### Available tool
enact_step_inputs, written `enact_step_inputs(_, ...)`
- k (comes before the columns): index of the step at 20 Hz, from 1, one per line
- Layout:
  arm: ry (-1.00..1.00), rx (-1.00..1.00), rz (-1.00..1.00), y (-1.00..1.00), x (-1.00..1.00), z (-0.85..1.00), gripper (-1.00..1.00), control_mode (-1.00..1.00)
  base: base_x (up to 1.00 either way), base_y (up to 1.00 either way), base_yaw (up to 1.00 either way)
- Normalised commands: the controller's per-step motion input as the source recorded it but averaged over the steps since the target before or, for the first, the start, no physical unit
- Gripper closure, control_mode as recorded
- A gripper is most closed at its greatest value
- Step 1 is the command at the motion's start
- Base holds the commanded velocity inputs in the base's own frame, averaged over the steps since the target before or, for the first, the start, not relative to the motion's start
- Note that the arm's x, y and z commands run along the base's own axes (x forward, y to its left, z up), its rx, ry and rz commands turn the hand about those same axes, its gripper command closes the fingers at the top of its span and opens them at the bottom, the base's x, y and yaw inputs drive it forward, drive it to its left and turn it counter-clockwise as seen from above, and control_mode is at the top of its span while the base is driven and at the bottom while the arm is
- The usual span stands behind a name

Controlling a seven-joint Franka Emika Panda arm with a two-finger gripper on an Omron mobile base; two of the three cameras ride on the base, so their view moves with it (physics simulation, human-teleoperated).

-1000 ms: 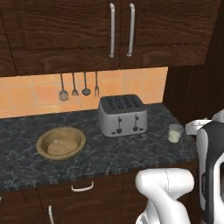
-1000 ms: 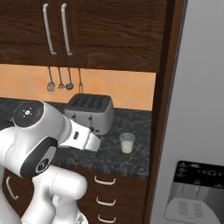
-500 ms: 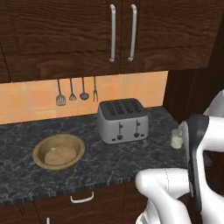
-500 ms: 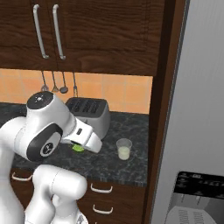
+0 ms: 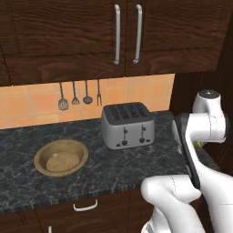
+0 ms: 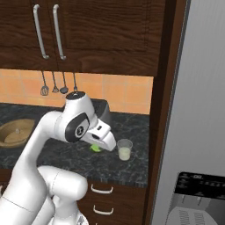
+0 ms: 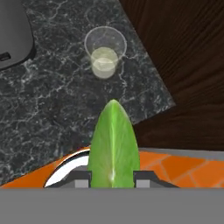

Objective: Grab a lemon wedge from the fridge and one ice cube from the ice bowl, and put them in the glass of lemonade.

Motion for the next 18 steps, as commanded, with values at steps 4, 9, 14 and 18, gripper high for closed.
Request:
enact_step_inputs(4, 0.09, 0.00, -0.01, -0.06, 0.93, -0.05, 1.00, -1.00, 0.00, 0.00, 0.00)
enact_step_inputs(9, -0.01, 0.10, 0.00, -0.41, 0.29, 0.00, 1.00, -1.00, 0.00, 0.00, 0.00)
enact_step_inputs(14, 0.00, 0.08, 0.00, -0.28, 0.20, -0.24, 1.00, -1.00, 0.00, 0.00, 0.00)
enact_step_inputs(18, -0.13, 0.00, 0.00, 0.00, 0.00, -0.22, 1.00, -1.00, 0.00, 0.00, 0.00)
